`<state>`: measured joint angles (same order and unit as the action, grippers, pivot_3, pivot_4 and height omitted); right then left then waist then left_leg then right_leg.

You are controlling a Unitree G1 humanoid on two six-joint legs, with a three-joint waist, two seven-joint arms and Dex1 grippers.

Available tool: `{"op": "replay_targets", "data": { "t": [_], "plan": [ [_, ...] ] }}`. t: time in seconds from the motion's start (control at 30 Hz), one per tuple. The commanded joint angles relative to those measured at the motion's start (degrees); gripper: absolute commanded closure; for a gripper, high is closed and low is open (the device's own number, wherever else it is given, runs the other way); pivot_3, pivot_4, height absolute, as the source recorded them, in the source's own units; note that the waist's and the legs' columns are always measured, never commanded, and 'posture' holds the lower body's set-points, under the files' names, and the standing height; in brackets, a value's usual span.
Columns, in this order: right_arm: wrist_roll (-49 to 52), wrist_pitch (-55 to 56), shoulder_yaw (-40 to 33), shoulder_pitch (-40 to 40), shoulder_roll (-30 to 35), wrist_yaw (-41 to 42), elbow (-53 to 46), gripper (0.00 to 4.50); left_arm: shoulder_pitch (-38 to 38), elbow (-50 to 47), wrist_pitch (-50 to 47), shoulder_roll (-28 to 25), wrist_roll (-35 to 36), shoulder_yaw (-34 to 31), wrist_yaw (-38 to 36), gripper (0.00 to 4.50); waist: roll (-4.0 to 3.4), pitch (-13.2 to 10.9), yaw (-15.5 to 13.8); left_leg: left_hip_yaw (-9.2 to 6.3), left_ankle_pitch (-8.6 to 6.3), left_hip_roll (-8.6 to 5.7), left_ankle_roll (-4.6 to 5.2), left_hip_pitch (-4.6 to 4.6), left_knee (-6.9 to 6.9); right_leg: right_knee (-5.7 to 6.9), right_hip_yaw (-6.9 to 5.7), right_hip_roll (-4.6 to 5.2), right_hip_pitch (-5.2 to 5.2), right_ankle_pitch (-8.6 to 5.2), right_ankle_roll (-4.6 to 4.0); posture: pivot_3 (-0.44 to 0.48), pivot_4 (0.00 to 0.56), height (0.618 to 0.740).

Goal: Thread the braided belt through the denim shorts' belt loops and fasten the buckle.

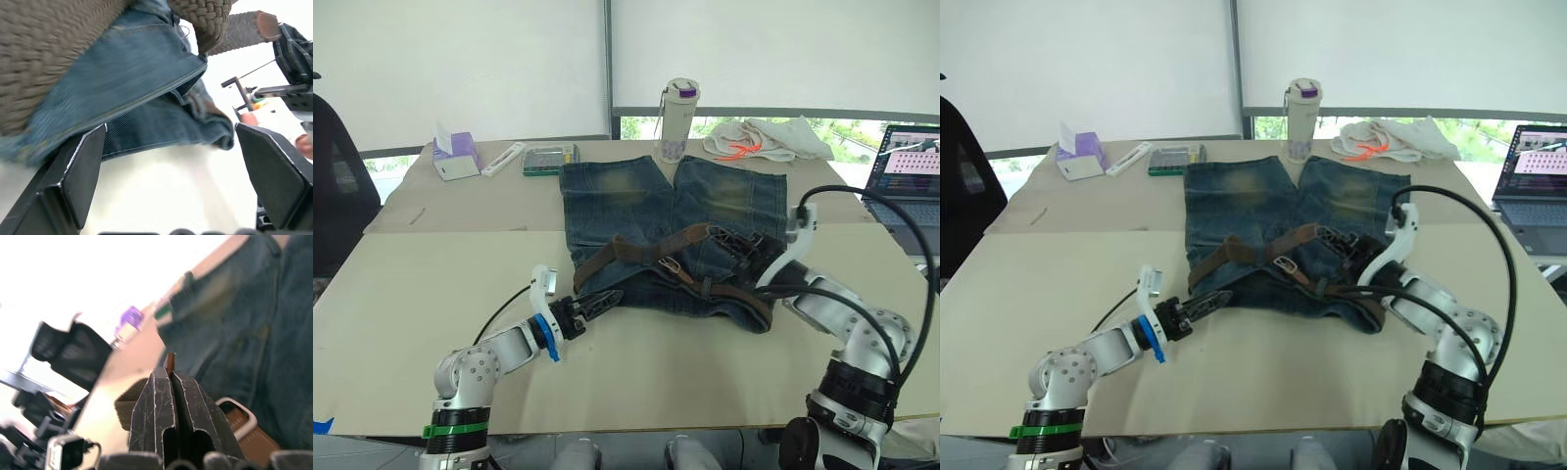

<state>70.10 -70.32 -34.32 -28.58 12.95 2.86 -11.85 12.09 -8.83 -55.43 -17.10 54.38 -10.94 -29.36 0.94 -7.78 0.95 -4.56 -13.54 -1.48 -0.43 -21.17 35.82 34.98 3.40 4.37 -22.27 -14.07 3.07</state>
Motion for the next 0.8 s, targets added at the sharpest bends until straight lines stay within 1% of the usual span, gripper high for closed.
{"op": "replay_targets", "data": {
  "t": [0.03, 0.1, 0.2, 0.37, 0.53, 0.63, 0.7, 0.8],
  "plan": [
    [12.7, 1.2, -3.3, -0.3, 2.5, -5.1, 1.0, 4.5, -1.4, -1.6, 3.3, -2.4, -1.2, 0.3, -4.9, 0.02, -0.01, 0.0, 0.1, 0.03, 0.0, 0.01, 0.0, 0.0, 0.0, -0.01, 0.01, 0.0, 0.0, 0.0, 0.0, 0.0, 0.15, 0.74],
    [14.6, 1.6, -2.5, 1.0, 4.3, -6.5, 1.6, 4.5, -1.5, -1.2, 4.5, -2.8, -2.0, 0.6, -6.1, 0.02, -0.04, 0.0, -0.1, 0.03, -0.01, 0.02, 0.01, -0.01, -0.01, -0.01, 0.01, 0.01, 0.0, -0.01, -0.02, 0.0, 0.15, 0.74],
    [15.3, 2.2, 0.5, 3.1, 5.5, -7.7, 1.4, 4.5, -1.7, -2.3, 5.5, -1.9, 0.0, 0.0, -8.5, 0.02, -0.03, 0.0, -0.2, 0.1, 0.0, 0.02, 0.03, -0.05, 0.0, -0.06, -0.02, 0.01, 0.0, -0.01, -0.02, 0.0, 0.15, 0.74],
    [13.0, 5.1, 5.5, 4.7, 4.2, -9.2, 1.2, 4.5, -2.6, -5.8, 7.0, -1.5, 1.4, 0.9, -12.1, 0.02, -0.03, 0.0, 0.1, 0.18, -0.01, 0.13, 0.03, -0.07, -0.01, -0.04, 0.0, -0.06, -0.02, -0.02, -0.02, 0.0, 0.15, 0.74],
    [12.1, 7.6, 9.2, 5.8, 3.3, -9.4, 1.2, 4.5, -3.7, -9.0, 5.9, -1.3, 6.9, 0.0, -14.8, 0.02, -0.04, 0.0, 0.2, 0.18, -0.02, 0.18, 0.05, -0.07, -0.01, -0.04, 0.0, -0.09, -0.02, -0.02, -0.03, 0.0, 0.15, 0.74],
    [12.2, 8.9, 10.4, 5.8, 3.1, -9.7, 1.4, 4.5, -2.9, -7.5, 11.3, -0.5, -0.6, 2.5, -11.6, 0.02, -0.04, 0.0, 0.0, 0.17, -0.02, 0.16, 0.05, -0.07, 0.0, -0.05, 0.0, -0.07, 0.0, -0.02, -0.02, 0.0, 0.15, 0.74],
    [12.4, 9.7, 11.0, 6.0, 3.0, -9.7, 1.4, 4.5, -1.5, -4.7, 16.7, 0.5, -8.6, 6.0, -9.0, 0.02, -0.04, 0.0, -0.1, 0.19, -0.02, 0.15, 0.05, -0.06, 0.01, -0.07, 0.01, -0.08, 0.02, -0.02, -0.02, 0.0, 0.15, 0.74],
    [12.5, 10.6, 11.9, 6.4, 3.1, -9.8, 1.2, 4.5, 0.1, -1.4, 22.5, 2.1, -16.1, 9.8, -7.4, 0.02, -0.03, 0.0, -0.2, 0.27, -0.01, 0.08, 0.06, -0.07, 0.02, -0.08, 0.0, -0.07, 0.02, -0.02, -0.03, 0.0, 0.15, 0.74]
  ]
}}
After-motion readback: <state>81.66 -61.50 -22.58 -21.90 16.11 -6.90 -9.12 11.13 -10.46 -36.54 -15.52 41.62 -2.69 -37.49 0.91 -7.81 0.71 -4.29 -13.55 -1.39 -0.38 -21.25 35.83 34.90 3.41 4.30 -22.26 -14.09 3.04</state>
